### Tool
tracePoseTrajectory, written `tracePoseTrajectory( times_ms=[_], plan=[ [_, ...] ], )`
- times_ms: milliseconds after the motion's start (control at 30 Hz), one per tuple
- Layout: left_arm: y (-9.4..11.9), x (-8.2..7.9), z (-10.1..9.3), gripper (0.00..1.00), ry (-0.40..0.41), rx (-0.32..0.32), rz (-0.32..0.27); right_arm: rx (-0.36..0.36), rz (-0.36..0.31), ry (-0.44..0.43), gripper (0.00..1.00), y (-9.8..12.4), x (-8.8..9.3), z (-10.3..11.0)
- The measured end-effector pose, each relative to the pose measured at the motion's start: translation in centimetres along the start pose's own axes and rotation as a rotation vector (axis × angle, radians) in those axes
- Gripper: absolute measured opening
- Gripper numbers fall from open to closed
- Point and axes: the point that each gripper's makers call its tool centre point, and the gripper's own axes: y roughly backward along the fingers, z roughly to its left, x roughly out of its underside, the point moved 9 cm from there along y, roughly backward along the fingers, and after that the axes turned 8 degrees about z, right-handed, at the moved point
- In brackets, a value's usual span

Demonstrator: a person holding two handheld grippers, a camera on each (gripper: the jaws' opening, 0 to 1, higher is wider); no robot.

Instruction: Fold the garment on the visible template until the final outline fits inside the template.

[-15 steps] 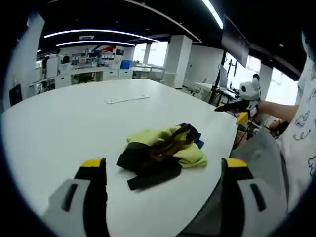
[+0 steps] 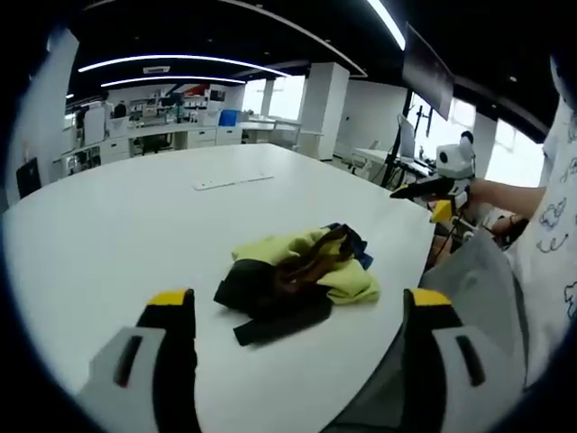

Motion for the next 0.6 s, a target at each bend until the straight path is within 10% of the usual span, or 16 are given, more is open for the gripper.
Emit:
tracePoseTrajectory(
  times_ms=[600],
  plan=[
    [-0.19,0.29,0.12,0.9,-0.007,-0.016,0.016,0.01,0.01,-0.01,0.99,0.22,0.23,-0.28]
  ],
)
